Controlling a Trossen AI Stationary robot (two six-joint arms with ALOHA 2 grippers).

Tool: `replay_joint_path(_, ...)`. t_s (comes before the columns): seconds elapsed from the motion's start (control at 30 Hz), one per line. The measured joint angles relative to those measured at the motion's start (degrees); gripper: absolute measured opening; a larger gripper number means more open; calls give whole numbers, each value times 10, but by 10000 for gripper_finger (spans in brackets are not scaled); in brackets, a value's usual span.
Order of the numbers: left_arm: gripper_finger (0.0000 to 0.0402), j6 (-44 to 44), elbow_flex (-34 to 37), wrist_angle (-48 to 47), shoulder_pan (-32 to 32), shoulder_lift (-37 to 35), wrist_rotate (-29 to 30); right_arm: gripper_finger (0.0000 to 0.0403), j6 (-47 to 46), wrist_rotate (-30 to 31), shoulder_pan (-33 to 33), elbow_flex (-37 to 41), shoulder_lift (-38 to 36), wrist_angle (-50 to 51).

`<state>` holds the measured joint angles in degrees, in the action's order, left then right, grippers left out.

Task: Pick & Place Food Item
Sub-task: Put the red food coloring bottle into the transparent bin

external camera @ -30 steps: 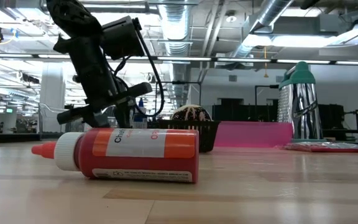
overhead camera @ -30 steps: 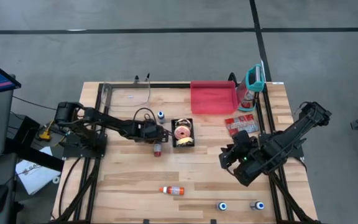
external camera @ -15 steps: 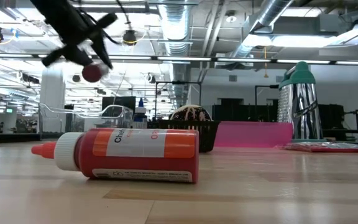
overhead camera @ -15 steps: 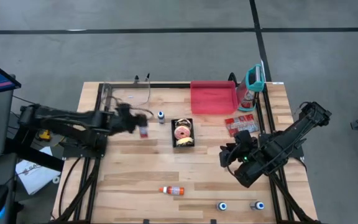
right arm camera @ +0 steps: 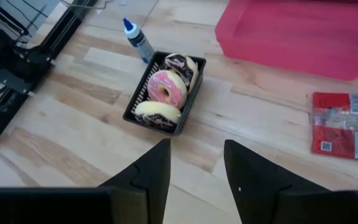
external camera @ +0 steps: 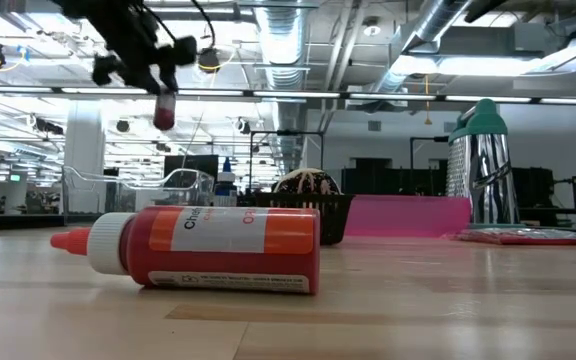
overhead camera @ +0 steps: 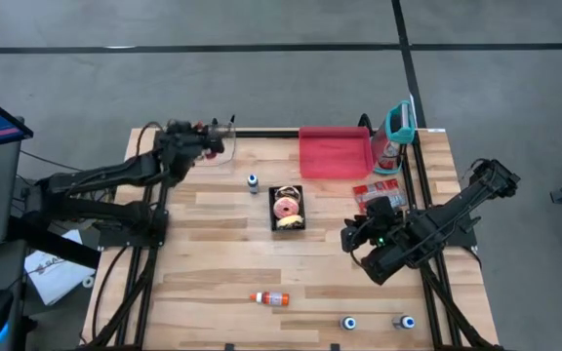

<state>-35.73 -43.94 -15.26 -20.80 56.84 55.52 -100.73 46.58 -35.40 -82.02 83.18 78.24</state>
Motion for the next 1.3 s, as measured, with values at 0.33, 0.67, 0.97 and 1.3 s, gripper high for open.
replay_joint_path(0.33, 106, 55, 0, 76, -124, 138, -123, 143, 9, 8, 11, 0, -2, 8)
replay_joint_path(0.67, 106, -56, 0, 102, -163, 231, -75, 143, 8, 18, 11, 0, -2, 13)
replay_joint_path(0.97, 106, -176, 21, 101, -166, 254, -8, 143, 8, 26, 11, 0, -2, 19)
replay_joint_path(1.3, 106, -89, 133, 346, -171, 253, 27, 143, 8, 18, 9, 0, -2, 21)
